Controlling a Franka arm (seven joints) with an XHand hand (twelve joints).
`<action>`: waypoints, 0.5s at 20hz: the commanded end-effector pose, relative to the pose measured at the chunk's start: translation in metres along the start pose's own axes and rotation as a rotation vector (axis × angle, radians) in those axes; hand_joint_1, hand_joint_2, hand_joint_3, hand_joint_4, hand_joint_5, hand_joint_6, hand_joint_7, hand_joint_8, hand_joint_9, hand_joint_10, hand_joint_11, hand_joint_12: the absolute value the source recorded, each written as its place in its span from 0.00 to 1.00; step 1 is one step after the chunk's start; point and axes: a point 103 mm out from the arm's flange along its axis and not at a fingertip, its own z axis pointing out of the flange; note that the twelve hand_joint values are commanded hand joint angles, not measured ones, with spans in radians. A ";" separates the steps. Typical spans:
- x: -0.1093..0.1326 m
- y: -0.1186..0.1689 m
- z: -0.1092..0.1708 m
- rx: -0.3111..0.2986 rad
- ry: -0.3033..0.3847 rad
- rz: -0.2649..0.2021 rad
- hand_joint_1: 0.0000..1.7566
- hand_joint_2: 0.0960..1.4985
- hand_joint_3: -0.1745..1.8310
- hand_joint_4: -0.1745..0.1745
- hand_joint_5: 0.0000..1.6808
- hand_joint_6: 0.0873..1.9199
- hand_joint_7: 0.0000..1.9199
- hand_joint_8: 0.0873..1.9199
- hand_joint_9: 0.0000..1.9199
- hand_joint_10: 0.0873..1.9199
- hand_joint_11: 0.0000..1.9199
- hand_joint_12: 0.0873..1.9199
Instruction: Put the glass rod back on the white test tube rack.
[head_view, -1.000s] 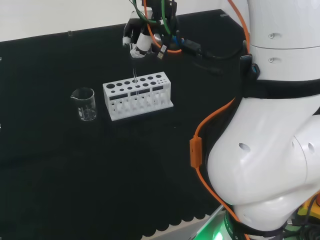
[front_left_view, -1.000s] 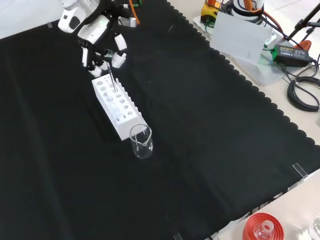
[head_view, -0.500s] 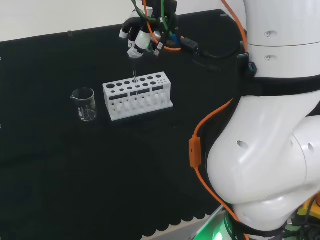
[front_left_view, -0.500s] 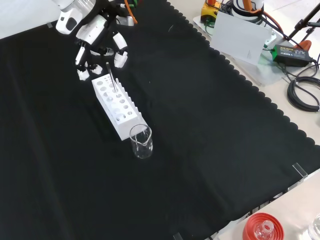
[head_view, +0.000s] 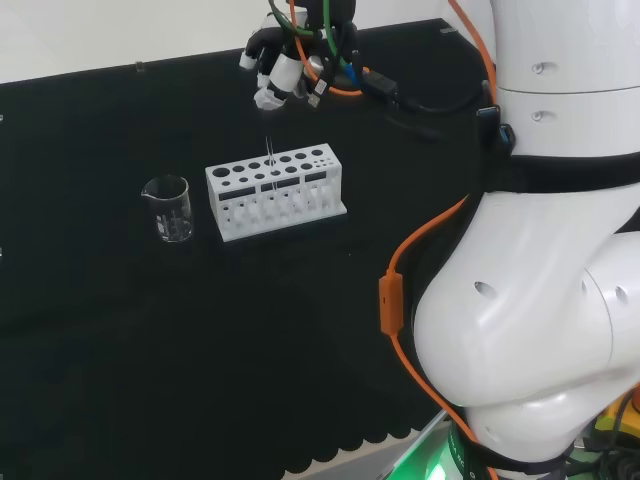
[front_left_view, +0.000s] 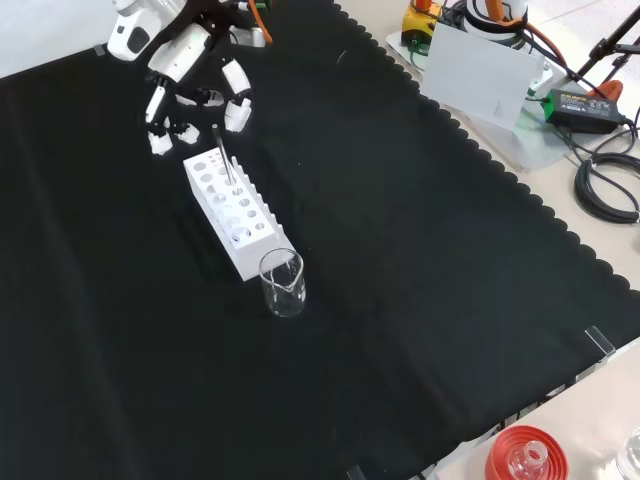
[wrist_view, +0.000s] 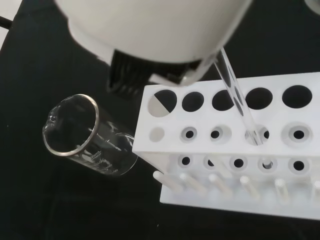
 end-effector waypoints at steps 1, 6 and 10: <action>-0.001 -0.007 -0.005 -0.009 0.006 0.002 0.67 0.19 0.52 0.00 0.18 0.30 0.45 0.42 1.00 0.15 1.00 0.24; 0.003 -0.006 -0.005 -0.008 -0.001 0.003 0.67 0.19 0.51 0.00 0.19 0.30 0.45 0.42 1.00 0.15 1.00 0.24; 0.003 -0.011 -0.006 -0.011 -0.003 -0.007 0.67 0.20 0.51 0.00 0.19 0.30 0.45 0.41 1.00 0.16 1.00 0.25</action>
